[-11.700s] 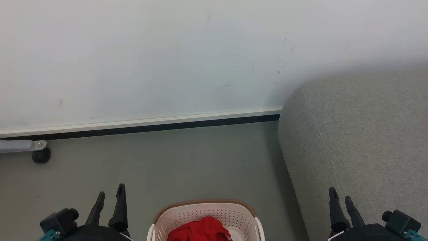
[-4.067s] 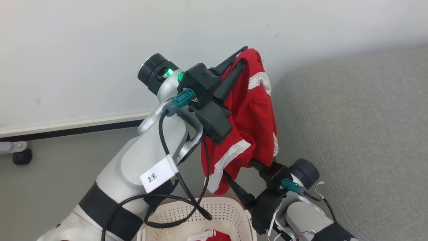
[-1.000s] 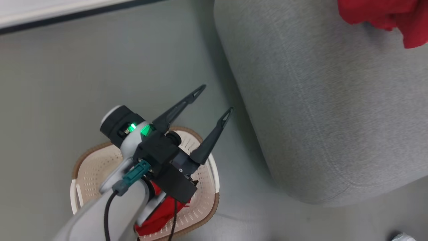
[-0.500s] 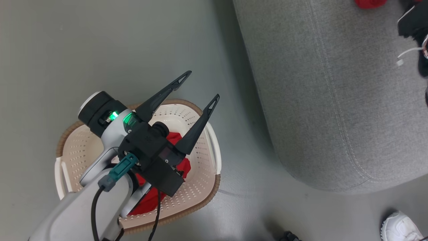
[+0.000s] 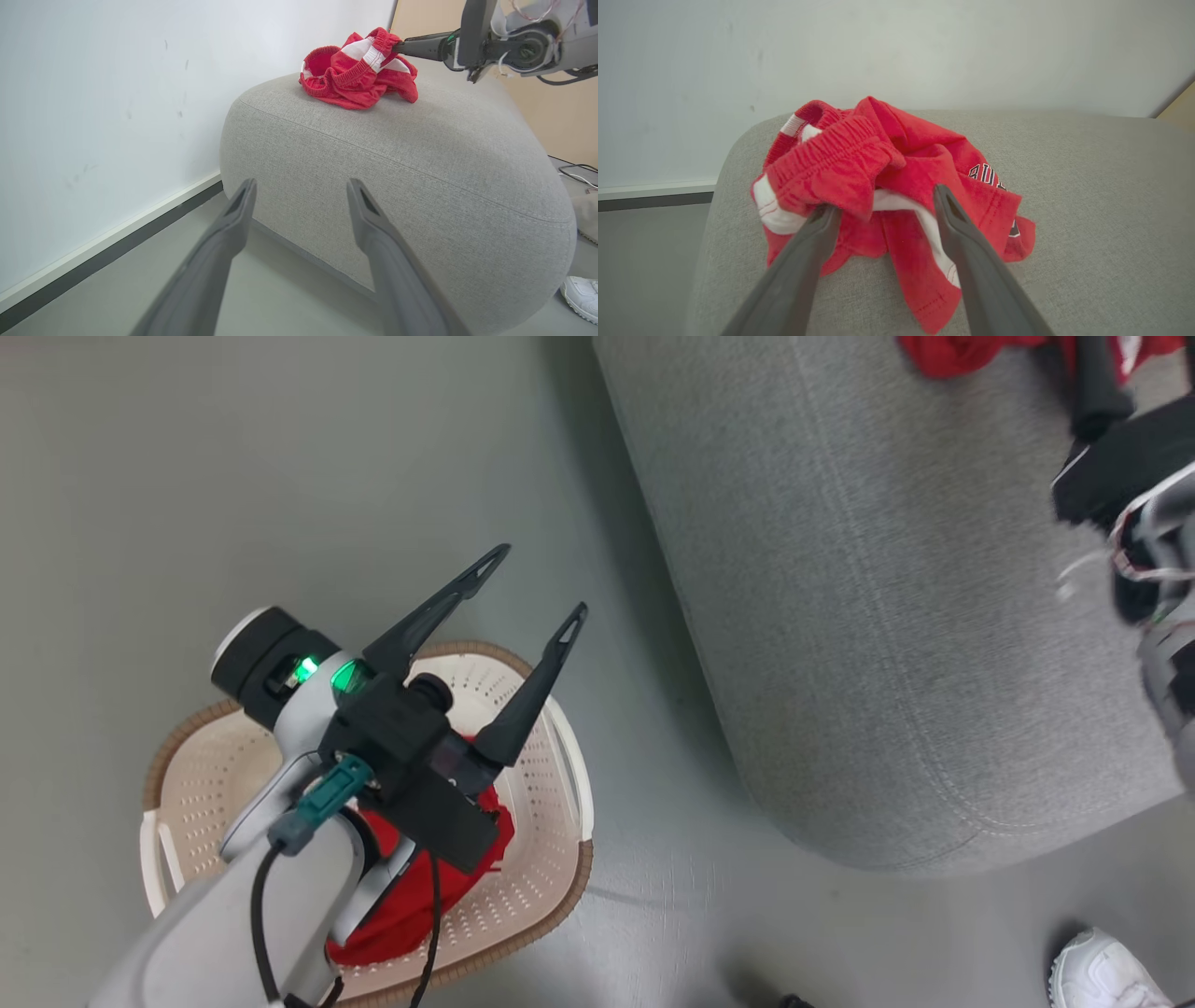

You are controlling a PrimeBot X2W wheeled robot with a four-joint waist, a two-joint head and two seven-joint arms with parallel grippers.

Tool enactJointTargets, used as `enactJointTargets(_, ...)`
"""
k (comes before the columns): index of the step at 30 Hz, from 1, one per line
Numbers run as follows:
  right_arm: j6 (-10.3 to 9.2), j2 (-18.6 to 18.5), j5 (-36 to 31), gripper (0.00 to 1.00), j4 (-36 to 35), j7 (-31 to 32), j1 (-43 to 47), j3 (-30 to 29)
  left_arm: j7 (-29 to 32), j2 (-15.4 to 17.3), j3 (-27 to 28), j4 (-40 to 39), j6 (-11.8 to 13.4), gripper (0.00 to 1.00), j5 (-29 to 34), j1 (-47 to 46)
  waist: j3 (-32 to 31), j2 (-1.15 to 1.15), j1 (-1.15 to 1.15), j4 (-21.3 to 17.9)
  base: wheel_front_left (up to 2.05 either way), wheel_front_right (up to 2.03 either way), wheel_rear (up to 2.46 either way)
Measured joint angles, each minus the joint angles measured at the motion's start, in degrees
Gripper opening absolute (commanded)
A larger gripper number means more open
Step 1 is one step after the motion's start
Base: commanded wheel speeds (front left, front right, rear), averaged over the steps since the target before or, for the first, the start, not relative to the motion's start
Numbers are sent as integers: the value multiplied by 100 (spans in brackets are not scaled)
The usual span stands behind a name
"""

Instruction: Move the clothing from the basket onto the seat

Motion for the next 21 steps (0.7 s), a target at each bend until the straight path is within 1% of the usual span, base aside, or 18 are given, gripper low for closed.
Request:
enactJointTargets(5,52,178,-109,100,-111,-7,378,148,-186,-109,151,275,54,100,-227,50,-262,0,-1,-17,0,0,0)
enactJointTargets(8,67,218,-214,100,-211,-9,519,215,-316,-172,250,443,101,100,-303,119,-454,0,-1,-6,0,0,0)
enactJointTargets(11,68,252,-304,100,-487,-10,698,260,-472,-250,425,690,203,100,-420,168,-733,0,-1,48,0,0,0)
enactJointTargets(18,67,396,-402,100,-960,-48,1120,339,-637,-252,858,1143,436,100,-683,523,-1234,-1,-1,258,0,0,0)
enactJointTargets(19,67,396,-402,100,-960,-48,1120,339,-637,-252,858,1143,436,100,-683,523,-1234,-1,-1,258,0,0,0)
enactJointTargets(21,58,475,-402,100,-1112,-48,1397,338,-703,-231,1058,1325,547,100,-772,747,-1452,-2,-1,386,0,0,0)
